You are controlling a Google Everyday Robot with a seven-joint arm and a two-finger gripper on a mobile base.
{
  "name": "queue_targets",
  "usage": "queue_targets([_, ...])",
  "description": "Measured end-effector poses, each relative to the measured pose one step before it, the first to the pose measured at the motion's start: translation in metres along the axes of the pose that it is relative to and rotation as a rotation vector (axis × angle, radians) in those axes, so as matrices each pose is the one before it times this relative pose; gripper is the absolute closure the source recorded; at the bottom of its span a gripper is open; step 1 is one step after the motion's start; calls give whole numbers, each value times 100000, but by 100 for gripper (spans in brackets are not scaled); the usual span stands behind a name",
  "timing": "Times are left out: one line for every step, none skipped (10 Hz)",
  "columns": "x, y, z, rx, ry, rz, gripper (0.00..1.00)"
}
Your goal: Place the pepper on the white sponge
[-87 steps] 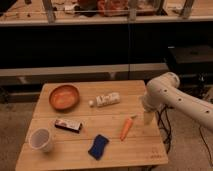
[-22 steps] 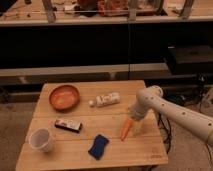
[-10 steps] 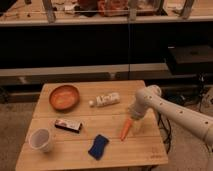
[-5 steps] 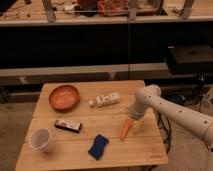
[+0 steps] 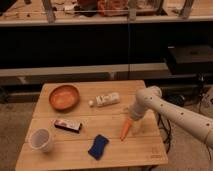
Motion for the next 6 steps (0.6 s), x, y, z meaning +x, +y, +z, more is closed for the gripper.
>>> queue_targets([-341,180,13,175,-662,-5393,20])
queue_targets([-241,68,-13,-194,-107,-2511,20])
queue_targets([-180,176,72,-637,-17,-1537,20])
queue_targets([-182,213,113,-1391,561,-1482,22])
queue_targets([-171,6,106,-1010,904,-765,28])
queue_targets([-302,-10,272,-1700,1354,-1021,40])
